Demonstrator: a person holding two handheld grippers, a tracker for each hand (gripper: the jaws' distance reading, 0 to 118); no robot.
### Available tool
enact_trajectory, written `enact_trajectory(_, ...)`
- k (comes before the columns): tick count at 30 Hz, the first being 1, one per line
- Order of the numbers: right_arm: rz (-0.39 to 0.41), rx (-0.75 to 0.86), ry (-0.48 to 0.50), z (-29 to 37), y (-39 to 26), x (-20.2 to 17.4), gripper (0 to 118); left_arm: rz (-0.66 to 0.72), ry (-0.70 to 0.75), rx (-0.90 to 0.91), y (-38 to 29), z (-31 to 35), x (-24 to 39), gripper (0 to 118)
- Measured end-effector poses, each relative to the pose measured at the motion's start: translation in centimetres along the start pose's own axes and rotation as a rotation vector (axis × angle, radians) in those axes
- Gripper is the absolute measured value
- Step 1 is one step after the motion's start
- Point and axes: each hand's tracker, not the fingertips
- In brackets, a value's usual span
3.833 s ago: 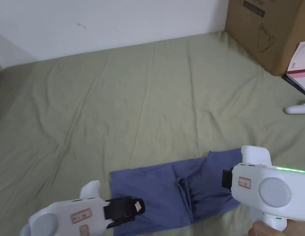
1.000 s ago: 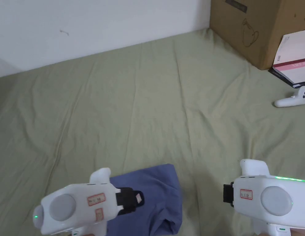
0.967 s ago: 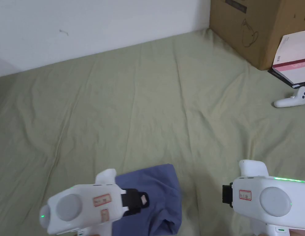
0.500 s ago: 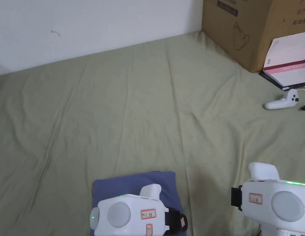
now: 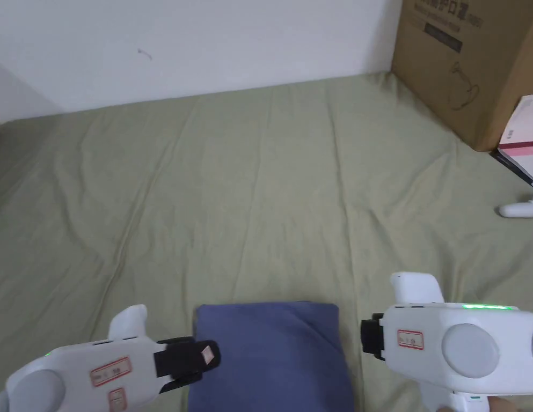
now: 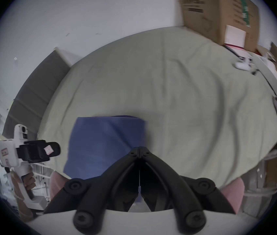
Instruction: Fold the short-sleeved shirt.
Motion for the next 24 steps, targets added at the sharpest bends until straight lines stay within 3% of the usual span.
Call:
enact_trajectory(6,0.112,-0.093,0.051,-4.7,0.9,-6.1,0,0.124,-0.027,0.028,-2.1,1.7,-5.3,0)
enact_trajectory(8,0.144,-0.139,0.015,-7.1,0.8,-7.3,0,0.151,-0.026,0.030,-2.5,1.7,-6.7,0)
enact_trajectory(10,0.190,-0.180,-0.080,-9.6,0.4,-8.1,0,0.174,-0.020,0.029,-2.8,1.5,-7.9,0)
enact_trajectory(12,0.196,-0.209,-0.090,-11.6,0.0,-8.0,0,0.186,-0.028,0.029,-2.9,1.4,-8.7,2)
enact_trajectory(13,0.176,-0.220,-0.089,-11.9,0.0,-7.9,0,0.198,-0.049,0.034,-2.9,1.2,-9.2,13)
enact_trajectory(14,0.155,-0.208,-0.083,-11.7,0.1,-7.9,0,0.222,-0.092,0.036,-2.9,0.9,-9.6,32)
enact_trajectory(15,0.149,-0.207,-0.084,-11.4,0.4,-8.0,0,0.249,-0.132,0.032,-2.8,0.8,-10.0,67)
enact_trajectory(16,0.150,-0.212,-0.083,-11.4,0.5,-7.7,0,0.271,-0.162,0.028,-2.6,0.5,-10.3,93)
enact_trajectory(17,0.155,-0.217,-0.082,-11.5,0.6,-7.7,0,0.286,-0.198,0.025,-2.3,-0.1,-10.6,110)
enact_trajectory(18,0.158,-0.219,-0.081,-11.5,0.5,-7.7,0,0.287,-0.212,0.015,-2.1,-0.7,-10.7,118)
enact_trajectory(21,0.144,-0.210,-0.085,-11.3,0.4,-7.7,0,0.262,-0.194,-0.014,-0.7,-2.7,-10.1,118)
enact_trajectory(24,0.129,-0.200,-0.086,-11.2,0.1,-7.6,0,0.269,-0.286,-0.053,0.4,-5.6,-8.8,118)
